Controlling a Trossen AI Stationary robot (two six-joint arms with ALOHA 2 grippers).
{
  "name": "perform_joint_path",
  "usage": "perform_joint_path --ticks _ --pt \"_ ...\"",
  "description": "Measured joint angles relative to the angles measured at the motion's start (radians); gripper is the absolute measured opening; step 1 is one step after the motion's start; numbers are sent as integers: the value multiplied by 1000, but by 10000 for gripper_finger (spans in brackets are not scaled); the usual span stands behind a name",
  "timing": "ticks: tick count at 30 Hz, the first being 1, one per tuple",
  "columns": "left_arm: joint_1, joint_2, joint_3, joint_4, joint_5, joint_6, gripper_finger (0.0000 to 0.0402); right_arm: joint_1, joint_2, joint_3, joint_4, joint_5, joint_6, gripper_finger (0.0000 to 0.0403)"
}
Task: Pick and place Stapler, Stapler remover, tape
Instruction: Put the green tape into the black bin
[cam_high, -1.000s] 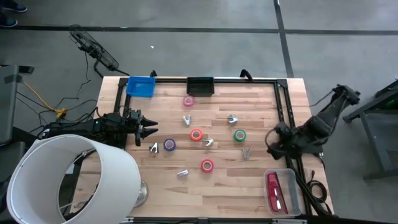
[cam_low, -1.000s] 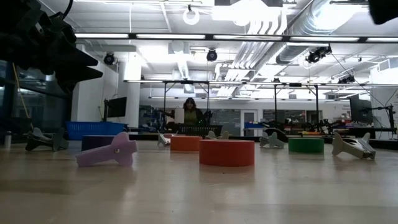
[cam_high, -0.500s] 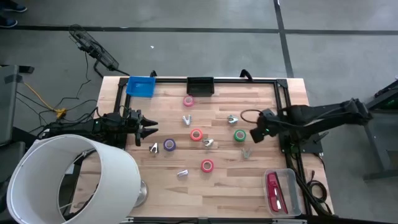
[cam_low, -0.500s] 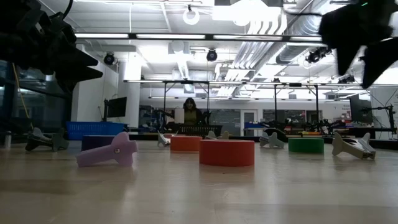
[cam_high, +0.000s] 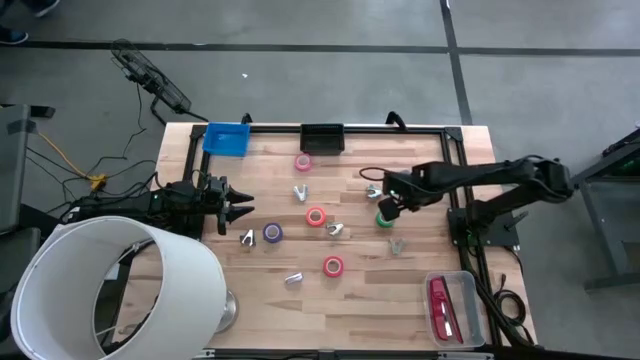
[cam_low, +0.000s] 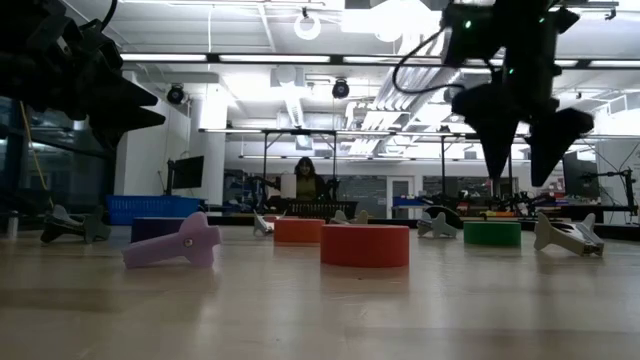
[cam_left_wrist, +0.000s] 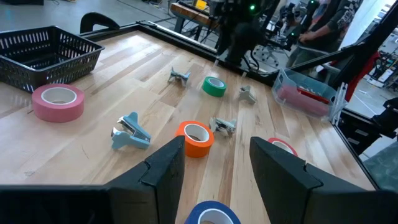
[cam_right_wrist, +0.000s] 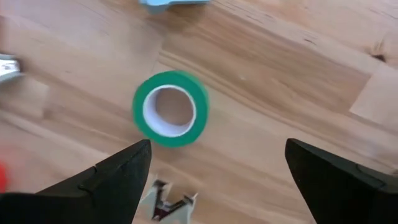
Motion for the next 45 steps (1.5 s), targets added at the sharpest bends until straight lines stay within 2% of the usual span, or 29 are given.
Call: perform_joint_path --ticks 11,26,31,45 --pt "0 0 0 0 0 0 177 -57 157 -1 39 -19 -94 362" --pt "0 0 0 0 0 0 177 -94 249 -77 151 -72 -128 357" --pt "0 0 0 0 0 0 177 -94 246 -91 153 -71 -126 324" --pt "0 0 0 0 0 0 177 -94 246 -91 152 -74 -122 190"
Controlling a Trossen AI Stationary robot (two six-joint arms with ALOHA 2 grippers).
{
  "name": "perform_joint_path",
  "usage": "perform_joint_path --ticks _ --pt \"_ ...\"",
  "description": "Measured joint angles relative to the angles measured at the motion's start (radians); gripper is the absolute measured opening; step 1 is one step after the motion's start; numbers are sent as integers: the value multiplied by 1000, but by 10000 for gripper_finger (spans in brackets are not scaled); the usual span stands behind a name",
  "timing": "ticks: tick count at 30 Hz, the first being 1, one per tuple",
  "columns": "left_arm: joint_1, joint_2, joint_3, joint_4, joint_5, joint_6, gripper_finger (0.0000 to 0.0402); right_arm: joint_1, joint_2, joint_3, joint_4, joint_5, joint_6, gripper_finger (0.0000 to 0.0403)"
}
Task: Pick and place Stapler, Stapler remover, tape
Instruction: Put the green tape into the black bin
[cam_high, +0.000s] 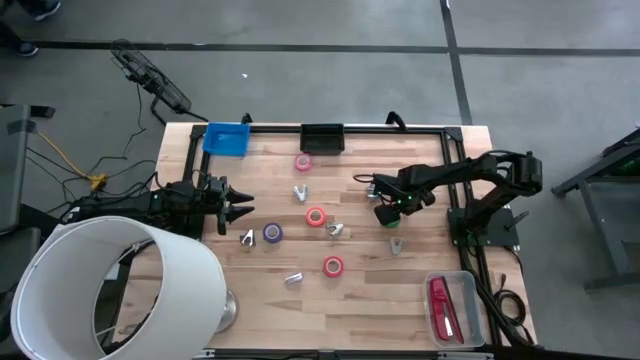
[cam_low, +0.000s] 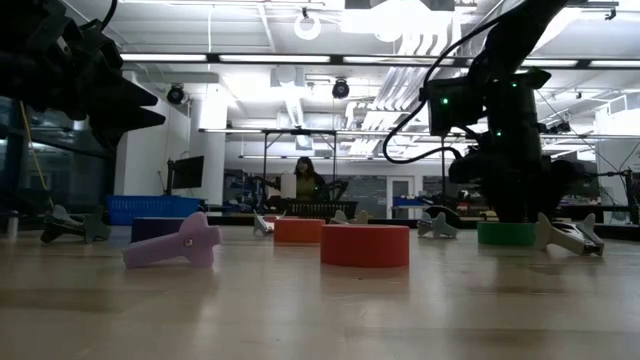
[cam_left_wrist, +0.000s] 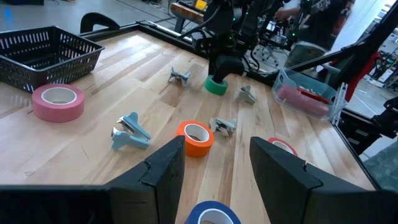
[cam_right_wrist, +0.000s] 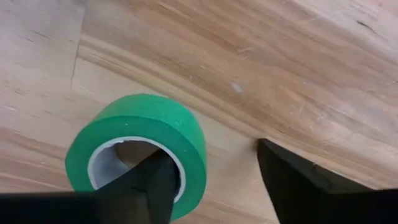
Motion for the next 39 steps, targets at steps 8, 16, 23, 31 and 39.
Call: perform_joint_path --ticks 8,16,23,31,39 --pt "0 0 0 0 0 0 177 0 1 0 4 -7 -1 106" --pt "0 0 0 0 0 0 177 0 1 -1 8 -14 -2 39" --pt "0 0 0 0 0 0 177 0 -11 12 -19 -27 -5 33" --pt "0 0 0 0 1 0 177 0 -19 126 -78 -24 -5 33" --pt "0 0 0 0 1 0 177 -44 -19 324 -173 40 -110 33"
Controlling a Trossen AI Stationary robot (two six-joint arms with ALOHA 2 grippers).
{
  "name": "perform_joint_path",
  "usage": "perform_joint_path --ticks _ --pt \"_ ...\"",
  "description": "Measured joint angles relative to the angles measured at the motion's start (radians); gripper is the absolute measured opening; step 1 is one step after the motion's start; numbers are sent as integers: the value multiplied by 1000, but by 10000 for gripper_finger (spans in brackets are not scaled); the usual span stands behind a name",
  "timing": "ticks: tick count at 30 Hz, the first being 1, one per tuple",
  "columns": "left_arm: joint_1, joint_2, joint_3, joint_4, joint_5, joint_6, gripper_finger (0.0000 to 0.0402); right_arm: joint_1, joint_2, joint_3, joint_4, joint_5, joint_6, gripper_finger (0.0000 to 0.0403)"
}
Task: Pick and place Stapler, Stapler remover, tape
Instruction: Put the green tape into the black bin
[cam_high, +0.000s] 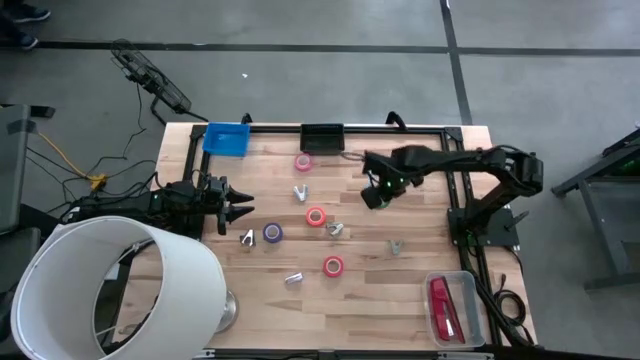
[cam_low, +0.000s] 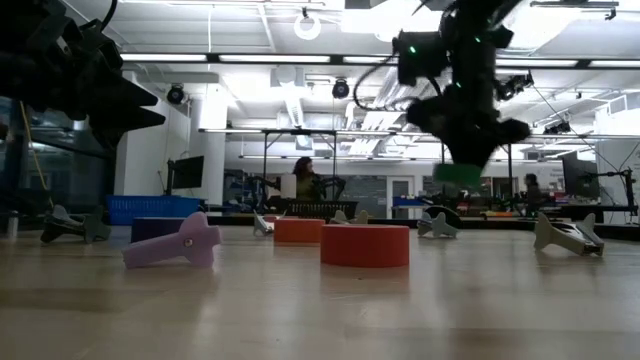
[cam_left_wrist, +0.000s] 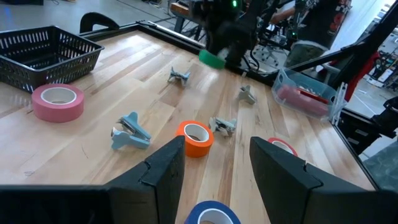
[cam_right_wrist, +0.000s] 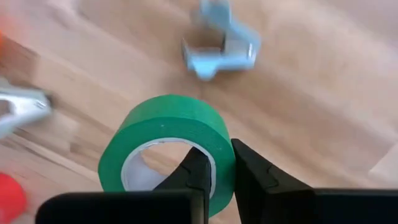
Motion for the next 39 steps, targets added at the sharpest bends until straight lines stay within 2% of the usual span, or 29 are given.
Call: perform_joint_path --ticks 9,26,32,39 --pt "0 0 0 0 0 0 177 -117 55 226 -14 70 -260 33" --pt "0 0 0 0 0 0 177 -314 471 762 -5 87 -921 33" --pt "0 0 0 0 0 0 177 -352 580 854 63 79 -988 33" --pt "0 0 0 0 0 0 177 -369 627 862 133 34 -883 33"
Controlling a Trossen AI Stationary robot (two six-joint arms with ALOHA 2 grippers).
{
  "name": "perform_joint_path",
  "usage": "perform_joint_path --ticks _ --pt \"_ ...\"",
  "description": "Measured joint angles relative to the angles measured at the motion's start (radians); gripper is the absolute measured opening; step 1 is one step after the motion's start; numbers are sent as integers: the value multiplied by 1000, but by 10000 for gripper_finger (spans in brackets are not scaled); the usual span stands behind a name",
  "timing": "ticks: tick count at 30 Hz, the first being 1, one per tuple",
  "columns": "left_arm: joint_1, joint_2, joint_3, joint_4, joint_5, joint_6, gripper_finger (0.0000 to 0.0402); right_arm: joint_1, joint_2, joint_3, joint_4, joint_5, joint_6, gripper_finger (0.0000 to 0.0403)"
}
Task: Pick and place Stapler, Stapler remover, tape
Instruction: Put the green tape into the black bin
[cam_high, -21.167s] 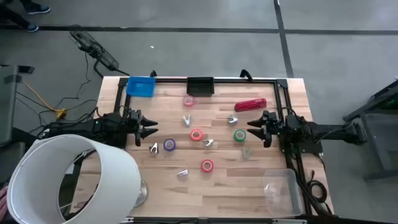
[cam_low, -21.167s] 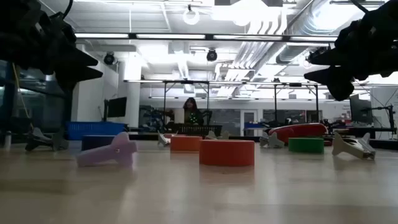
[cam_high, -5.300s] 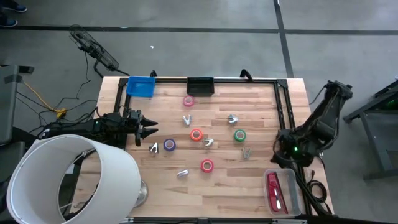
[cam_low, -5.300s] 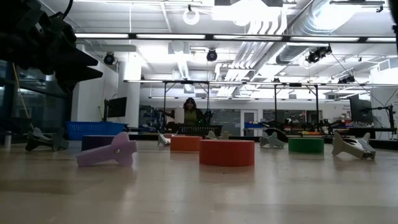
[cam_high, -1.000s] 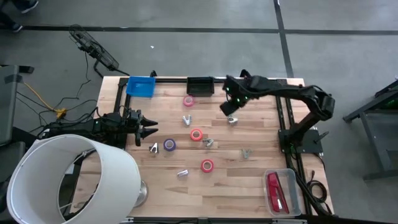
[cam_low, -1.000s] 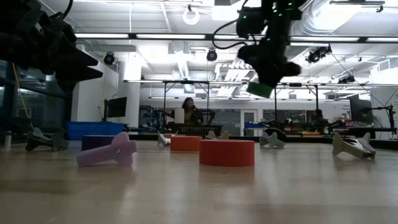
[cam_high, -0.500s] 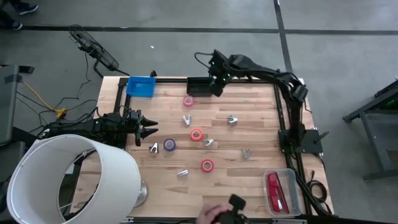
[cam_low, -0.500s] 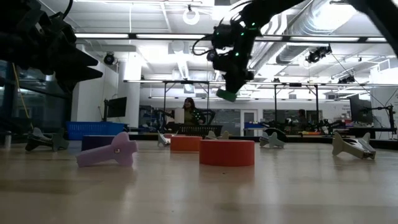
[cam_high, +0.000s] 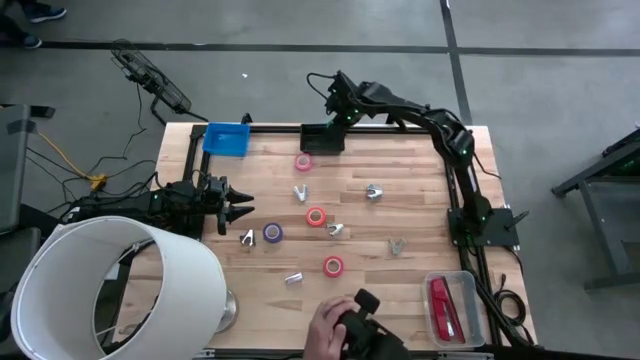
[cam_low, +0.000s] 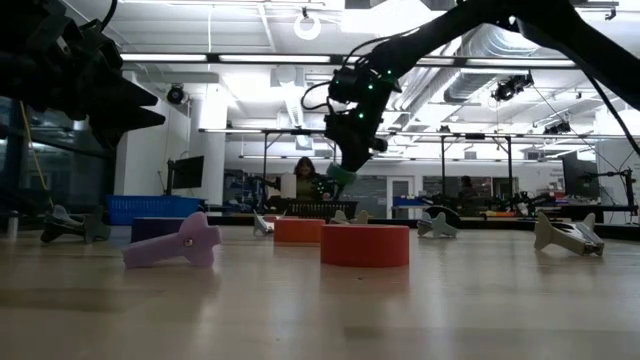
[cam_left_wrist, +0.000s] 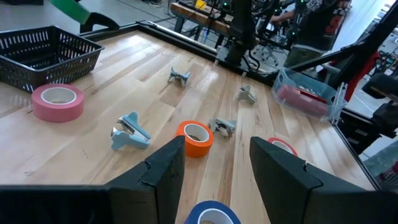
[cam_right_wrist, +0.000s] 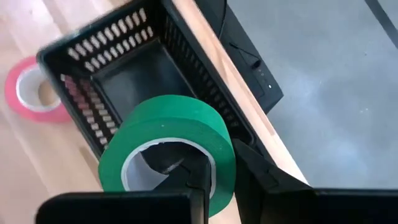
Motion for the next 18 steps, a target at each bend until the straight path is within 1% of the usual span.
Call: perform_joint_path --ticks 4,9,13,18 --pt "0 0 0 0 0 0 177 -3 19 0 12 -1 89 36" --pt "0 0 0 0 0 0 177 -5 45 0 18 -49 215 39" --pt "0 0 0 0 0 0 177 -5 51 0 30 -21 269 35" --pt "0 0 0 0 0 0 177 -5 51 0 30 27 298 61"
